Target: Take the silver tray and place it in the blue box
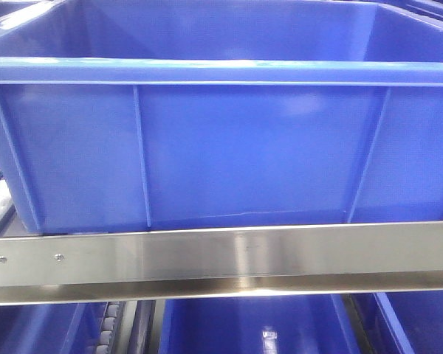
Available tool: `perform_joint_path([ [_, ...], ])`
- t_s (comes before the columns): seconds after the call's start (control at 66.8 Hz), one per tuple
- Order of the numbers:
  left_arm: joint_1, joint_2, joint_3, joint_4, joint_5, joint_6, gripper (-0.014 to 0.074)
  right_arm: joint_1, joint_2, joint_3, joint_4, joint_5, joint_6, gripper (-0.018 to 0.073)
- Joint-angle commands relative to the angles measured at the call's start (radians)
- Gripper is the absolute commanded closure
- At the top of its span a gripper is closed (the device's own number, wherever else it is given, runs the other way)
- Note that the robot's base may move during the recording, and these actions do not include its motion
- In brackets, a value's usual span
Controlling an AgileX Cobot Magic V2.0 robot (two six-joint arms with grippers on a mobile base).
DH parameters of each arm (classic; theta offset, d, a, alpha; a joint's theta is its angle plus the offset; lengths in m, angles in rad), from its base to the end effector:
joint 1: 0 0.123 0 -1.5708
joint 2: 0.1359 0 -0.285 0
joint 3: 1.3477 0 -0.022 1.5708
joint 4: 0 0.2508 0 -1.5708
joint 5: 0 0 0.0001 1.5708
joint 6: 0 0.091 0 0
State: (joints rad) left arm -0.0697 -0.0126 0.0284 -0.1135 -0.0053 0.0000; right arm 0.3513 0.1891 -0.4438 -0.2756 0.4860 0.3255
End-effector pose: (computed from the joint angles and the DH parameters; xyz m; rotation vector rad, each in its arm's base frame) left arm 0.0564 -0.0039 0.2048 -0.0332 1.4955 -0.1473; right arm 0.0494 0.0057 0.3072 -0.1350 1.6974 0.2142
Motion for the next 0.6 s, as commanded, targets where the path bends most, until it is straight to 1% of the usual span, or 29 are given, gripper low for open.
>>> perform_joint_path([
  [0.0,0.001,-0.017,-0.003,-0.008,-0.092,0.000,0.0701,0.000,0.010,-0.026,-0.020,-0.086,-0.004,0.0506],
  [0.389,0.001,-0.017,-0.003,-0.008,-0.092,0.000,0.0701,0.000,0.010,-0.023,-0.020,-0.090,-0.004,0.0506],
  [0.584,0.001,-0.017,-0.003,-0.008,-0.092,0.000,0.0701,-0.005,0.010,0.023,-0.020,-0.100,-0.004,0.0506],
])
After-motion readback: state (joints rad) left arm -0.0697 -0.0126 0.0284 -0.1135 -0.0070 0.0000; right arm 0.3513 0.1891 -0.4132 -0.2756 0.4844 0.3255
